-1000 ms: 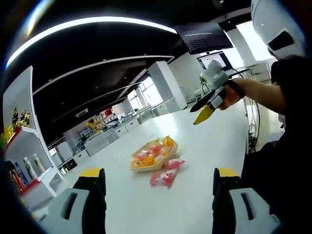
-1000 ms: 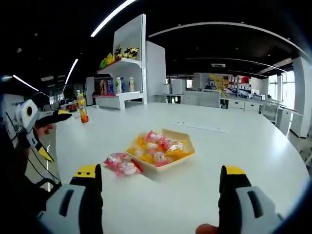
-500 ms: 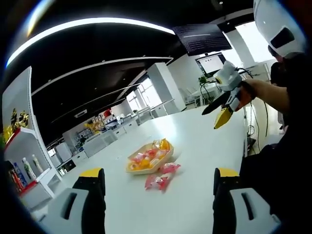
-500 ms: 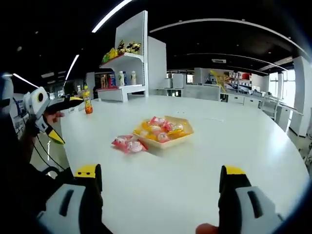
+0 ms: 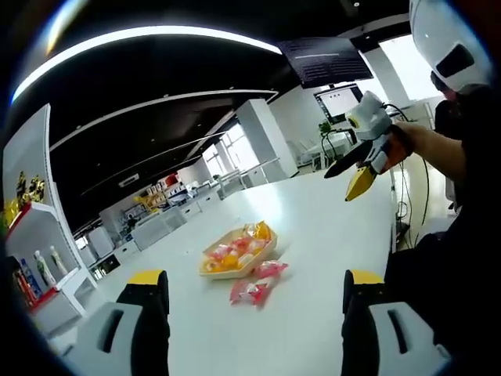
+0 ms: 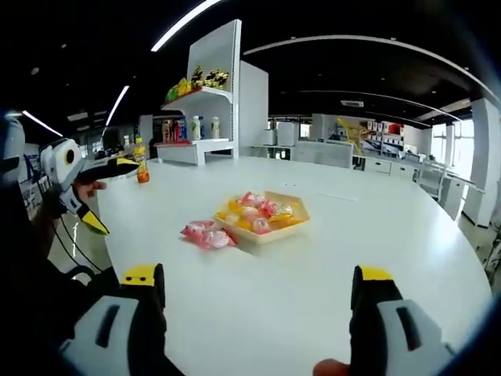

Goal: Pick up the marshmallows scattered on the table and place them into the bowl on the table

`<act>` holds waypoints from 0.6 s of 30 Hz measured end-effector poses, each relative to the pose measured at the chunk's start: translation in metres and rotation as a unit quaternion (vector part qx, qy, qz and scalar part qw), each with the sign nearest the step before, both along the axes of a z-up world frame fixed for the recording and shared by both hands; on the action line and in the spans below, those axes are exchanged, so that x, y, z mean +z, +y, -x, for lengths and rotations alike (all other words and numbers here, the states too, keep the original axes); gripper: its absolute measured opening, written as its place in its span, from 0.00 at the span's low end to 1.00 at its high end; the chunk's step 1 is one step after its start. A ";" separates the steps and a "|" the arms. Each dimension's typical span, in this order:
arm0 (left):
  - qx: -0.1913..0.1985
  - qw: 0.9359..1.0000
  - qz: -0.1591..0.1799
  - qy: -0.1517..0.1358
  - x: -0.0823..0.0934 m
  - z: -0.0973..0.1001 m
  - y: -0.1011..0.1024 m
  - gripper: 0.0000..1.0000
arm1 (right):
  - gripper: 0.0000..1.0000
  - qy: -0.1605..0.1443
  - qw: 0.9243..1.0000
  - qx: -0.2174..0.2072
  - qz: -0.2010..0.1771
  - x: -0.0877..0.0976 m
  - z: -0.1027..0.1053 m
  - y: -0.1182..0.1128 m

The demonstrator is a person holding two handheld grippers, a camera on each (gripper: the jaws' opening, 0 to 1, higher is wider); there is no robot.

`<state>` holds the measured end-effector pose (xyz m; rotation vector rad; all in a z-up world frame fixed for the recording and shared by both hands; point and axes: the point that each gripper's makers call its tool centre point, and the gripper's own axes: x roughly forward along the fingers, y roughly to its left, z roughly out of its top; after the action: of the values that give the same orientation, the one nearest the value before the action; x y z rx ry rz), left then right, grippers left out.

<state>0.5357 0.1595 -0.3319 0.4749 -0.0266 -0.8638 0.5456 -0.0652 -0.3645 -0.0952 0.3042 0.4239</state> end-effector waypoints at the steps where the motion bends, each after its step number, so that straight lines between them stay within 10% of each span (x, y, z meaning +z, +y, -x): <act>1: 0.000 1.000 0.000 0.000 0.000 0.000 0.000 0.91 | 0.96 0.001 1.000 0.002 0.002 0.000 0.001 0.000; 18: -0.002 1.000 0.005 0.001 0.001 -0.001 -0.002 0.91 | 0.93 -0.009 1.000 -0.008 0.017 0.012 0.010 -0.010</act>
<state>0.5365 0.1575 -0.3306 0.4648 -0.0303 -0.8673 0.5355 -0.0749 -0.3528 -0.1304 0.2934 0.4025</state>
